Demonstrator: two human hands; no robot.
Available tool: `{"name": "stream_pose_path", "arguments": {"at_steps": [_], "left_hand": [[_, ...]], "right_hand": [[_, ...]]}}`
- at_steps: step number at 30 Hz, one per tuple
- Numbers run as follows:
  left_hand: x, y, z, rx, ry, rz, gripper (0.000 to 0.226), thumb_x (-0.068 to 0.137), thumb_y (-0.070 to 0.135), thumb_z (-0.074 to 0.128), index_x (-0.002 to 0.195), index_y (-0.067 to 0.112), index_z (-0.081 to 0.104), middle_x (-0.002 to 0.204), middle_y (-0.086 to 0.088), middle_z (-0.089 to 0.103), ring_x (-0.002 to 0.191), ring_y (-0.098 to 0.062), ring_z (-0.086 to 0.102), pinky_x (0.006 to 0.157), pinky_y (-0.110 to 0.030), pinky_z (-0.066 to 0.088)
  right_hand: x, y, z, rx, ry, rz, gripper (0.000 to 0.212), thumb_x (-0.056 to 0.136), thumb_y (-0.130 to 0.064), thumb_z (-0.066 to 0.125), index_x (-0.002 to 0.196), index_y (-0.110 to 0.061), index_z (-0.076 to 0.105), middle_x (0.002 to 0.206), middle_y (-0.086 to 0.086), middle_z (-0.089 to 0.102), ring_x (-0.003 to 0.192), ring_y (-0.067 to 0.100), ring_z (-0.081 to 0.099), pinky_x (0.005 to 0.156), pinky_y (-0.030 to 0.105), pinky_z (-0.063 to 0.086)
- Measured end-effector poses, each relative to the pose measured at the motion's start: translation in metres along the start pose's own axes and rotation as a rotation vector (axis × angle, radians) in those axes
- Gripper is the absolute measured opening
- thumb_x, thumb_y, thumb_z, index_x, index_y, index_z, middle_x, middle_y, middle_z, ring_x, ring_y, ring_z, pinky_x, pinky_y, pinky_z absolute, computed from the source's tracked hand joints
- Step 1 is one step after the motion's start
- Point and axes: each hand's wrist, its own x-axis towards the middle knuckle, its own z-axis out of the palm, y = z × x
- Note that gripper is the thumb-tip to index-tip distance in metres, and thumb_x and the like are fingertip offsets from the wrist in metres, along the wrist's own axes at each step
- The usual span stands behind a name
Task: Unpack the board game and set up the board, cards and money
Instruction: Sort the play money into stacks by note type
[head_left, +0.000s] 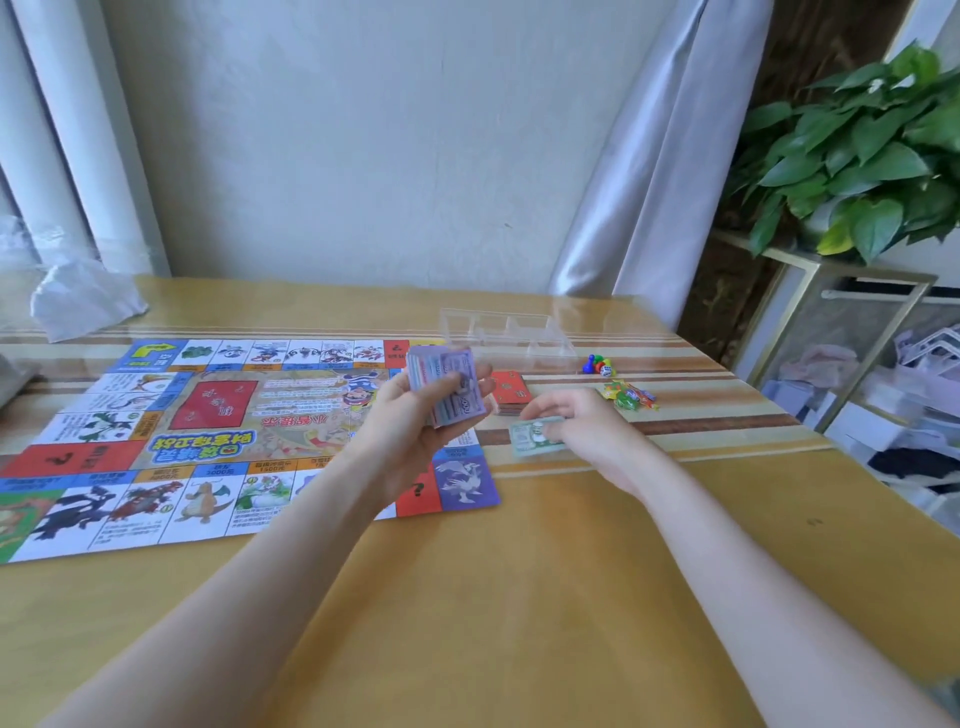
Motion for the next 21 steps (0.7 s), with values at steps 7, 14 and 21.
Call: {"name": "stream_pose_path", "arguments": {"at_steps": [7,14,21], "left_hand": [[0.007,-0.013,0.004,-0.063,0.020,-0.027,0.018,0.094,-0.001,0.045,0.105,0.002,0.059,0.101,-0.012,0.071,0.102,-0.025,0.066,0.088,-0.038,0.053],[0.009,-0.013,0.002,-0.069,0.008,-0.044,0.018,0.094,-0.001,0.045,0.105,0.001,0.058,0.109,-0.015,0.068,0.105,-0.026,0.065,0.089,-0.039,0.052],[0.008,-0.013,0.003,-0.031,0.011,-0.075,0.022,0.094,-0.001,0.046,0.114,0.001,0.055,0.109,-0.014,0.068,0.099,-0.024,0.067,0.084,-0.036,0.054]], "right_hand": [[0.007,-0.003,0.013,-0.382,0.130,0.013,0.036,0.088,0.006,0.041,0.101,-0.014,0.068,0.108,0.002,0.055,0.093,0.015,0.047,0.061,0.020,0.035],[0.003,0.015,0.028,-0.512,0.241,-0.132,0.025,0.091,0.000,0.047,0.105,-0.007,0.066,0.119,0.006,0.049,0.119,0.020,0.040,0.083,0.008,0.022],[0.005,0.019,0.030,-0.415,0.486,-0.191,0.019,0.084,-0.001,0.055,0.091,-0.012,0.068,0.101,0.002,0.056,0.109,0.023,0.047,0.089,0.029,0.037]]}}
